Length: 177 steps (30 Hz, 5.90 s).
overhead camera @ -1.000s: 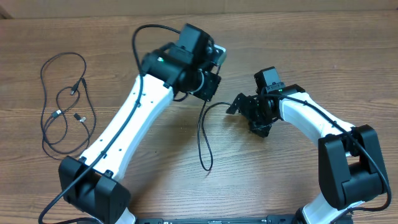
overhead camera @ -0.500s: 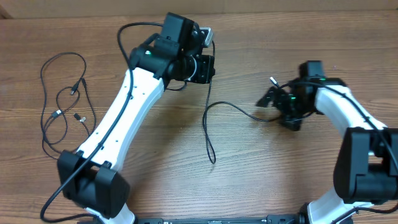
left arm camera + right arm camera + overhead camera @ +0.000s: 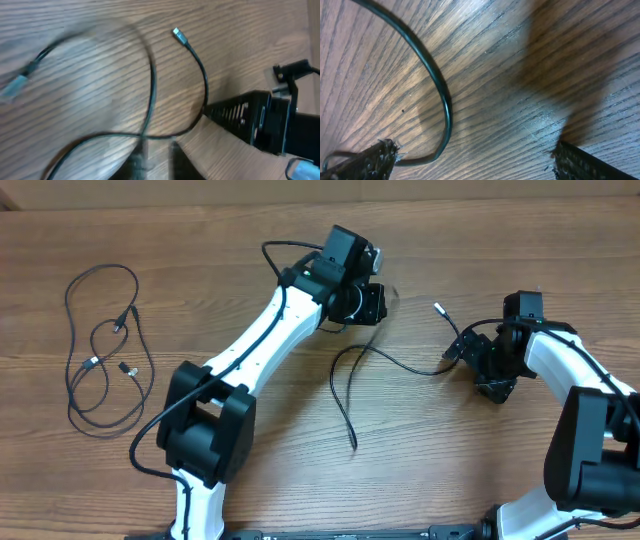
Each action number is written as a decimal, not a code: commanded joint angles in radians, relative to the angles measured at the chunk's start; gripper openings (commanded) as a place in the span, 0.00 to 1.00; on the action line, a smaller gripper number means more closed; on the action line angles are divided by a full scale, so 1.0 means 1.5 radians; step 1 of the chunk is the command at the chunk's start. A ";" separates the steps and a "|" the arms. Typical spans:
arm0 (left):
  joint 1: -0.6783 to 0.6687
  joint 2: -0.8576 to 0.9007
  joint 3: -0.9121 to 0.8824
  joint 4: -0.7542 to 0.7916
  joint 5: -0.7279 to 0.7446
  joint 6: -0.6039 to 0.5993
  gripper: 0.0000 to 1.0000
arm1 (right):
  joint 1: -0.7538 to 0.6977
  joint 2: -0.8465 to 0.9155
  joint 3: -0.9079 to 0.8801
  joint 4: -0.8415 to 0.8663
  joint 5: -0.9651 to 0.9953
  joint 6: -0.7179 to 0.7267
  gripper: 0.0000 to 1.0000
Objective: Untangle cables
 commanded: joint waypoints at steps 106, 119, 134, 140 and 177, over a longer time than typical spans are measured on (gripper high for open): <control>0.322 -0.034 0.009 -0.237 0.005 0.001 1.00 | 0.426 0.035 0.085 0.141 0.360 0.315 0.04; 0.322 -0.034 0.009 -0.237 0.005 0.001 0.99 | 0.427 0.036 0.060 0.131 0.349 0.337 0.10; 0.322 -0.035 0.009 -0.237 0.005 0.001 0.99 | 0.427 0.036 0.060 0.132 0.349 0.331 0.66; 0.322 -0.034 0.009 -0.237 0.005 0.001 1.00 | 0.417 0.035 0.068 0.138 0.280 0.243 0.86; 0.097 -0.030 -0.037 -0.270 -0.040 -0.003 0.76 | -0.216 -0.008 0.130 -0.104 0.167 0.041 1.00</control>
